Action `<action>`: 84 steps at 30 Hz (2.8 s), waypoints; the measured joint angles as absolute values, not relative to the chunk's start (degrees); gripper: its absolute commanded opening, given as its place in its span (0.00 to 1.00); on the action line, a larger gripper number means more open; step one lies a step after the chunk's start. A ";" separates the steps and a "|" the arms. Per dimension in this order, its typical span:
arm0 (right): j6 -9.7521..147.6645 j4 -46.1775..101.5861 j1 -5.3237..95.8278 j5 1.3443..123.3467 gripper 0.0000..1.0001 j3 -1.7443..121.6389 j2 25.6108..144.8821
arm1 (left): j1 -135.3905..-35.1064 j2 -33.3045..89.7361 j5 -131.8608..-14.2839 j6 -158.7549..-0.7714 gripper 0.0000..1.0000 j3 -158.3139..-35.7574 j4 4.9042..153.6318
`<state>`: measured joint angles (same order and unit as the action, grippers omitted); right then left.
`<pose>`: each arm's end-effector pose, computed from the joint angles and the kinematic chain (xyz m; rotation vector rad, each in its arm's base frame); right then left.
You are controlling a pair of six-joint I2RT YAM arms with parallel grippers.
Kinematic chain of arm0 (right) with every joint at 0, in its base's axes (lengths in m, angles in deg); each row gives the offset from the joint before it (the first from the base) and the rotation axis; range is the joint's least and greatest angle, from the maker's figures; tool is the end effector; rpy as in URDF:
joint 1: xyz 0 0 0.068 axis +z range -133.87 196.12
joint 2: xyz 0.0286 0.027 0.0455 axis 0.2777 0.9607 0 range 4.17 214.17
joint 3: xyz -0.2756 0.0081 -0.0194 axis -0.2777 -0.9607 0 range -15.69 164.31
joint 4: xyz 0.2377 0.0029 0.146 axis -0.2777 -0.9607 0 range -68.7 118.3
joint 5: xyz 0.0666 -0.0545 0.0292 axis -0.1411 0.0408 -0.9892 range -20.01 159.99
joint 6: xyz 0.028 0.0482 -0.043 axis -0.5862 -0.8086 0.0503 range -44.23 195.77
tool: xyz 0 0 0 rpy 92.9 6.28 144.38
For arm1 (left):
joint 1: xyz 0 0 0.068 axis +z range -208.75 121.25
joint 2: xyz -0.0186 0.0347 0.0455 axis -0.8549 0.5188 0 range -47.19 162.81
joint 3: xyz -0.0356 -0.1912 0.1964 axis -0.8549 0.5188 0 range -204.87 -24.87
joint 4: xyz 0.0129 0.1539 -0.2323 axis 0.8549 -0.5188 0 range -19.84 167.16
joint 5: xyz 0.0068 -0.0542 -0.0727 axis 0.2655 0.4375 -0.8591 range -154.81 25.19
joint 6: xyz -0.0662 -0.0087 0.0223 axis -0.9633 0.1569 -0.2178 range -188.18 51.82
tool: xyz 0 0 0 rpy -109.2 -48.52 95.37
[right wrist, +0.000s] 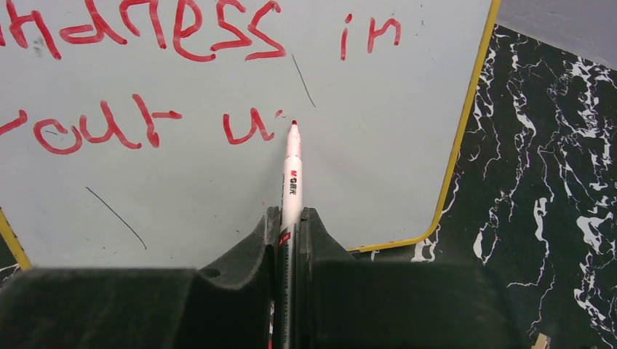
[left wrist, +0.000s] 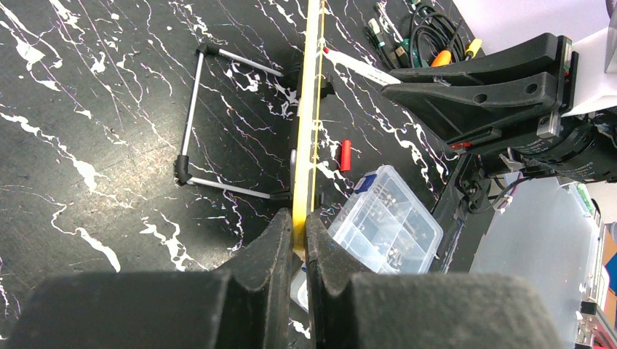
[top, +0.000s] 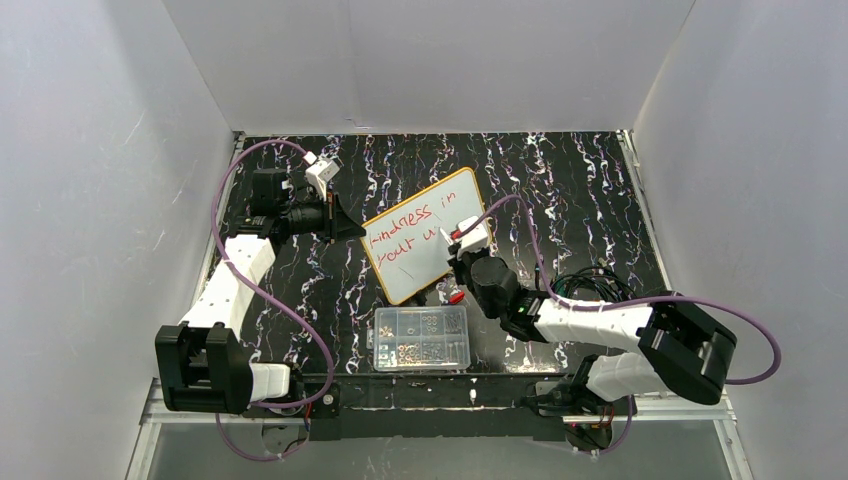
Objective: Write a sentence on the whiteboard
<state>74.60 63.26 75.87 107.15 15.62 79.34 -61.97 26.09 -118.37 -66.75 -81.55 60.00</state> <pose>0.1819 0.2430 0.2143 -0.3894 1.6549 0.2350 0.2996 -0.0632 0.2920 0.6136 1.9552 -1.0148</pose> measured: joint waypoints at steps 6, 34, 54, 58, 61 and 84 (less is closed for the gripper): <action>74.69 63.54 75.87 105.89 0.01 15.65 79.60 | -61.97 26.09 -118.37 -66.75 0.00 -81.55 60.00; 73.84 64.27 76.09 104.49 0.01 16.13 80.89 | -61.97 26.09 -118.33 -66.75 0.00 -81.55 60.00; 71.69 61.03 78.19 107.61 0.01 15.36 77.14 | -61.97 26.09 -118.39 -66.75 0.00 -81.55 60.00; 72.26 61.23 78.01 108.23 0.01 15.38 76.94 | -61.99 26.09 -118.39 -66.75 0.00 -81.55 60.00; 73.01 61.62 77.58 108.16 0.01 15.38 77.51 | -61.99 26.09 -118.39 -66.75 0.00 -81.55 60.00; 76.15 64.53 74.87 108.42 0.01 16.43 81.94 | -61.99 26.09 -118.35 -66.75 0.00 -81.55 60.00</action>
<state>76.15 64.53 74.87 108.42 16.43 81.94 -61.99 26.09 -118.35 -66.75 -81.55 60.00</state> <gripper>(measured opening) 0.163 0.070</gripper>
